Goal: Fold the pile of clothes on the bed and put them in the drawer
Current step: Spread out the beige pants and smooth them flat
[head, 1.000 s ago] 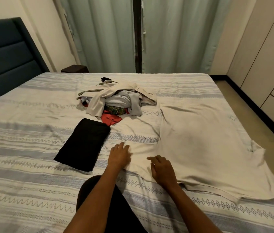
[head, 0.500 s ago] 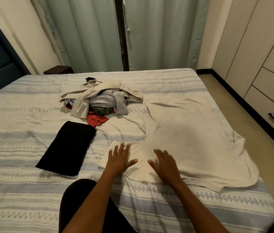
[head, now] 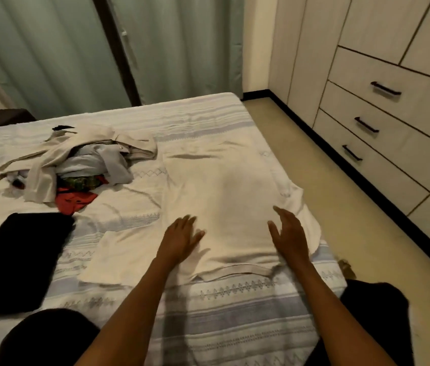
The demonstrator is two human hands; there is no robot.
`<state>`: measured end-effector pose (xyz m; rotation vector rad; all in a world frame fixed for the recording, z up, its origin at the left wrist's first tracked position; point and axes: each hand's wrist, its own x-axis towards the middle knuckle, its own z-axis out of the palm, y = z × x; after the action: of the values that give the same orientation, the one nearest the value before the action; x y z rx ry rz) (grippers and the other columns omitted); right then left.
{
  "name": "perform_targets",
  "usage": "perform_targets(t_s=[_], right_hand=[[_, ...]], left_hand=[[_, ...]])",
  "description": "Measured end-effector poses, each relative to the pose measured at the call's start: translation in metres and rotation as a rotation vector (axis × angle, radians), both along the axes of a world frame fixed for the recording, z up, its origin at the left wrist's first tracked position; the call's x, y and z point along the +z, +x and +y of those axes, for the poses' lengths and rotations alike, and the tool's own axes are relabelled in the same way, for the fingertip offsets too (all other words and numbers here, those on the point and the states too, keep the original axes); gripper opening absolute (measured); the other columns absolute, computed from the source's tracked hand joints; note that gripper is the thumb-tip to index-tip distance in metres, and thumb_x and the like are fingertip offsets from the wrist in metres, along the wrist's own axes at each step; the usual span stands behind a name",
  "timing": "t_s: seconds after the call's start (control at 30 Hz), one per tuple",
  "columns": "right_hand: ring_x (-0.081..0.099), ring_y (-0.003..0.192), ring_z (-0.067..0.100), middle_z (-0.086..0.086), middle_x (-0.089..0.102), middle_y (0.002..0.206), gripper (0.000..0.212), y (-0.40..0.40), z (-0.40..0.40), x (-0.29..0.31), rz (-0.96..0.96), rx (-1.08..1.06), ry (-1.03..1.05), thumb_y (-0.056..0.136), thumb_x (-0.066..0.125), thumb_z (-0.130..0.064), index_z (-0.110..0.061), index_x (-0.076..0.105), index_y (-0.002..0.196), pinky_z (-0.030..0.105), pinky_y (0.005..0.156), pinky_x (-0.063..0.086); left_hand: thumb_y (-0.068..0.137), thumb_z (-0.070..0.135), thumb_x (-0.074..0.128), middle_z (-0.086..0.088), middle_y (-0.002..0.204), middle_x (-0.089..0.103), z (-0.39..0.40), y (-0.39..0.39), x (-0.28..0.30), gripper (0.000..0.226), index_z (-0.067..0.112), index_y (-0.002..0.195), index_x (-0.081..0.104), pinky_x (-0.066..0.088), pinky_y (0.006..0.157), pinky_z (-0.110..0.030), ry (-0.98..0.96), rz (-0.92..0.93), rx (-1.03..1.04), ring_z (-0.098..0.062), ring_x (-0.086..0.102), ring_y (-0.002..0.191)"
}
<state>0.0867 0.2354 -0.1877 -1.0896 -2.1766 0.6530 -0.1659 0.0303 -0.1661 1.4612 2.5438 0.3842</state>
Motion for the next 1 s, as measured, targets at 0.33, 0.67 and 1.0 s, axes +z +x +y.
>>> perform_targets(t_s=[0.33,0.67,1.0], right_hand=[[0.055,0.125,0.028,0.005,0.057,0.139,0.055,0.093,0.056,0.000,-0.017,-0.312,-0.810,0.100,0.047,-0.054,-0.020,0.049,0.144,0.033,0.097,0.042],[0.063,0.109,0.030,0.012,0.069,0.117,0.052,0.078,0.092,-0.024,0.254,-0.356,-1.018,0.099,0.052,-0.052,-0.008,0.069,0.119,0.038,0.097,0.050],[0.063,0.087,0.021,-0.001,0.067,0.091,0.009,0.057,0.116,-0.024,0.518,-0.426,-0.873,0.095,0.066,-0.025,-0.017,0.064,0.099,0.030,0.073,0.051]], left_hand=[[0.102,0.037,0.051,-0.004,0.133,0.062,0.181,0.115,0.026,0.047,0.017,0.144,0.046,0.045,0.095,-0.039,0.072,-0.118,-0.270,-0.030,0.058,0.117],[0.098,0.060,0.041,-0.014,0.129,0.060,0.306,0.152,0.020,0.060,0.014,0.133,0.056,0.042,0.094,-0.042,-0.150,0.081,-0.178,-0.037,0.056,0.117],[0.098,0.030,0.044,-0.008,0.092,0.068,0.342,0.172,0.005,0.017,0.016,0.103,0.053,0.034,0.085,-0.040,0.101,-0.071,-0.054,-0.034,0.060,0.095]])
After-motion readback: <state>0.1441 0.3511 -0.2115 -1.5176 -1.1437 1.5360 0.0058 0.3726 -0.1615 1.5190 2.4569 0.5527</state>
